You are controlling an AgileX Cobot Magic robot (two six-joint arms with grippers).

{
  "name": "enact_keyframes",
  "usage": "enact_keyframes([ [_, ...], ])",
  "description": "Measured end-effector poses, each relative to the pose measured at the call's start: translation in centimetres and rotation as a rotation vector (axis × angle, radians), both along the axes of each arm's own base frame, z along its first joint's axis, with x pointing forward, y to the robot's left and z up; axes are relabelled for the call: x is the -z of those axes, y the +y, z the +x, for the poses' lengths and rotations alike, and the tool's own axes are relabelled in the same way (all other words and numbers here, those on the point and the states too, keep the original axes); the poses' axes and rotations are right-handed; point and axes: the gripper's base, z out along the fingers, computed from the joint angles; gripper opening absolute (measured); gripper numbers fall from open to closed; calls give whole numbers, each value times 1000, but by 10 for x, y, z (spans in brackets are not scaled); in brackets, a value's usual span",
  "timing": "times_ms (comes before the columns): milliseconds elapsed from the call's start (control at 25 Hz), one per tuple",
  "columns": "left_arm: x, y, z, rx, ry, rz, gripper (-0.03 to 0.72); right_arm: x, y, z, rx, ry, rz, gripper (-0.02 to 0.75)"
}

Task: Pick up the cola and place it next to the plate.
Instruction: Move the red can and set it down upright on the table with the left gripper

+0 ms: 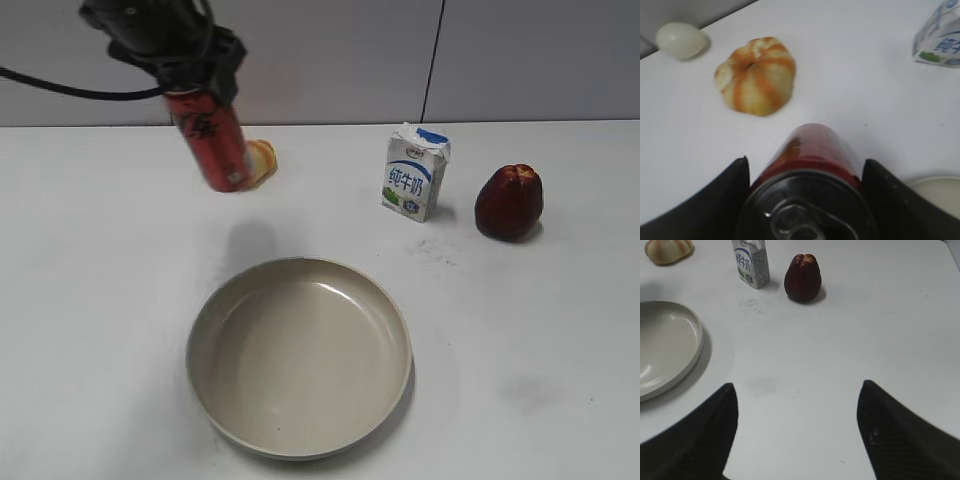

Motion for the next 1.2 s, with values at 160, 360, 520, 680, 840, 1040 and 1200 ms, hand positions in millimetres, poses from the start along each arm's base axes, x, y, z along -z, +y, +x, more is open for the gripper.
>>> enact_keyframes([
  [160,24,-41,-2,81,39,23,512,0,0,0,0,0,0,594],
  [360,51,-70,-11,144,89,58,512,0,0,0,0,0,0,594],
  [520,59,-75,-12,154,102,70,512,0,0,0,0,0,0,594],
  [680,66,-75,-13,157,130,96,512,0,0,0,0,0,0,594],
  [840,71,-77,-14,159,149,113,512,0,0,0,0,0,0,594],
  [1040,68,-78,-12,161,132,101,630,0,0,0,0,0,0,594],
  [1200,49,-80,-7,161,82,91,670,0,0,0,0,0,0,594],
])
